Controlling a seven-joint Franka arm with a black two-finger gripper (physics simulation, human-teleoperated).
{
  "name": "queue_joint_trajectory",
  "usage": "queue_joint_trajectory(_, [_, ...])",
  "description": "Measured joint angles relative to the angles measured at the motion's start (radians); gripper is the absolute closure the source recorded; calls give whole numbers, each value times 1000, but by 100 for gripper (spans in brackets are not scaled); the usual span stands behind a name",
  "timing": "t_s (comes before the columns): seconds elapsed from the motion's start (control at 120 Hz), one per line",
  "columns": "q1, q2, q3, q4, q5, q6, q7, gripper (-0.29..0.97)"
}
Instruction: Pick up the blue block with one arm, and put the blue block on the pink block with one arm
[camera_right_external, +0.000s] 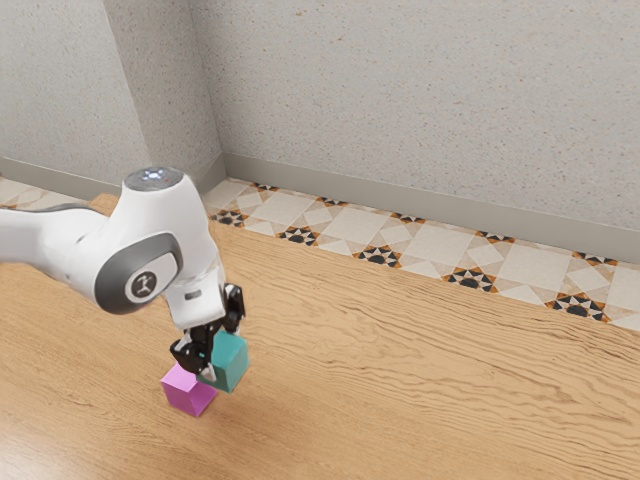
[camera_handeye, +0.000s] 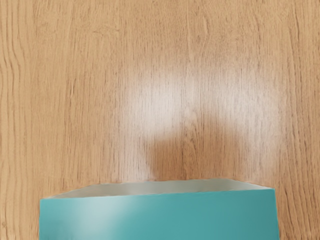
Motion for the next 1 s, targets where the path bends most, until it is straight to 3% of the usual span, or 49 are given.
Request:
queue_joint_trajectory(0.392, [-1, -74, 169, -32, 86, -76, 79, 32])
queue_joint_trajectory(1.0, [-4, 27, 219, 28, 132, -69, 172, 32])
